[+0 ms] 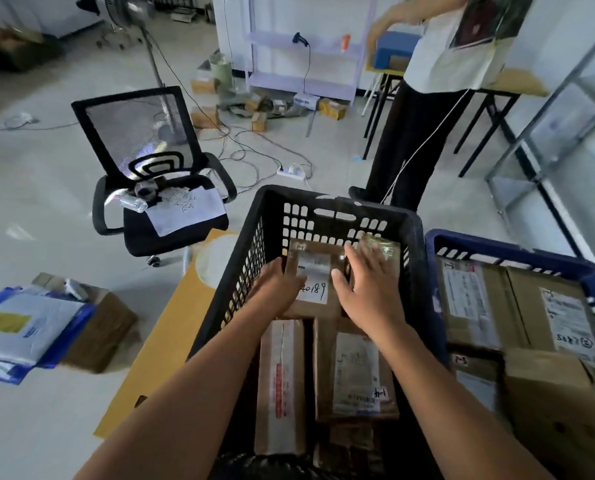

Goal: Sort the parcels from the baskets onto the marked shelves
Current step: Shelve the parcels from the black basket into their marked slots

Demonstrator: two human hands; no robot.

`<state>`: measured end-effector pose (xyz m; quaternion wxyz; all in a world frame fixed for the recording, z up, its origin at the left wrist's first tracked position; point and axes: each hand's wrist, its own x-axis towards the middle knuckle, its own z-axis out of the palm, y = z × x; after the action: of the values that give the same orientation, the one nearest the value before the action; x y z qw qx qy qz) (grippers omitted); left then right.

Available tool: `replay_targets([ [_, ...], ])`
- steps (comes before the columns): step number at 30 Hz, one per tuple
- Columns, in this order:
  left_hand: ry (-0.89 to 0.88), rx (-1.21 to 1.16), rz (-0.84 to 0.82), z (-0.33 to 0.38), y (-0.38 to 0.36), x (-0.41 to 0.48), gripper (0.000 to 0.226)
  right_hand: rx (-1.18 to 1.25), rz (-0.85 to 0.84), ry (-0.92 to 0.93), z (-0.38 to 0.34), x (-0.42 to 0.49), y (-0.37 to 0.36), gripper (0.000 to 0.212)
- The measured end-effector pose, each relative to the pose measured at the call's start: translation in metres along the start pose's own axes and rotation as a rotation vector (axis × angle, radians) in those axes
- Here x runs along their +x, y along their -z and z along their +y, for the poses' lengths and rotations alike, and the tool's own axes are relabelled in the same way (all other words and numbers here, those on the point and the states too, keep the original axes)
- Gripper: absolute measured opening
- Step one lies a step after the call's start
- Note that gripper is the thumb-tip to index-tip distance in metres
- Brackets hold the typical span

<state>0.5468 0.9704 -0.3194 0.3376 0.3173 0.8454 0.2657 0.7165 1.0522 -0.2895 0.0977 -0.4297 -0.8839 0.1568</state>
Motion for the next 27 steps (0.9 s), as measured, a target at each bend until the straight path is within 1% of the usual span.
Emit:
replay_targets([
  [3, 0.132, -0.074, -0.016, -0.011, -0.018, 0.024, 0.082, -0.052, -0.026, -0.028, 0.012, 0.017, -0.008, 0.066],
  [6, 0.236, -0.173, -0.098, -0.025, -0.037, 0.041, 0.090, 0.002, -0.078, -0.101, 0.025, 0.021, -0.018, 0.065],
  [8, 0.279, -0.249, -0.143, -0.032, -0.044, 0.045, 0.088, 0.023, -0.106, -0.140, 0.028, 0.022, -0.025, 0.066],
  [10, 0.307, -0.364, -0.162, -0.035, -0.047, 0.047, 0.088, 0.023, -0.116, -0.158, 0.027, 0.024, -0.028, 0.067],
  [14, 0.279, -0.430, -0.235, -0.035, -0.045, 0.049, 0.115, -0.017, -0.135, -0.165, 0.027, 0.027, -0.029, 0.069],
  [16, 0.237, -0.520, -0.270, -0.040, -0.045, 0.049, 0.122, -0.044, -0.124, -0.170, 0.027, 0.029, -0.030, 0.070],
  [19, 0.197, -0.627, -0.286, -0.045, -0.043, 0.046, 0.118, -0.049, -0.095, -0.177, 0.027, 0.031, -0.031, 0.070],
  [23, 0.165, -0.658, -0.228, -0.044, -0.042, 0.042, 0.105, -0.040, -0.092, -0.177, 0.030, 0.032, -0.034, 0.072],
  [25, 0.141, -0.598, -0.173, -0.041, -0.040, 0.038, 0.097, -0.008, -0.094, -0.182, 0.031, 0.033, -0.033, 0.072],
  [27, 0.105, -0.531, -0.108, -0.036, -0.039, 0.030, 0.094, 0.028, -0.097, -0.182, 0.029, 0.033, -0.031, 0.074],
])
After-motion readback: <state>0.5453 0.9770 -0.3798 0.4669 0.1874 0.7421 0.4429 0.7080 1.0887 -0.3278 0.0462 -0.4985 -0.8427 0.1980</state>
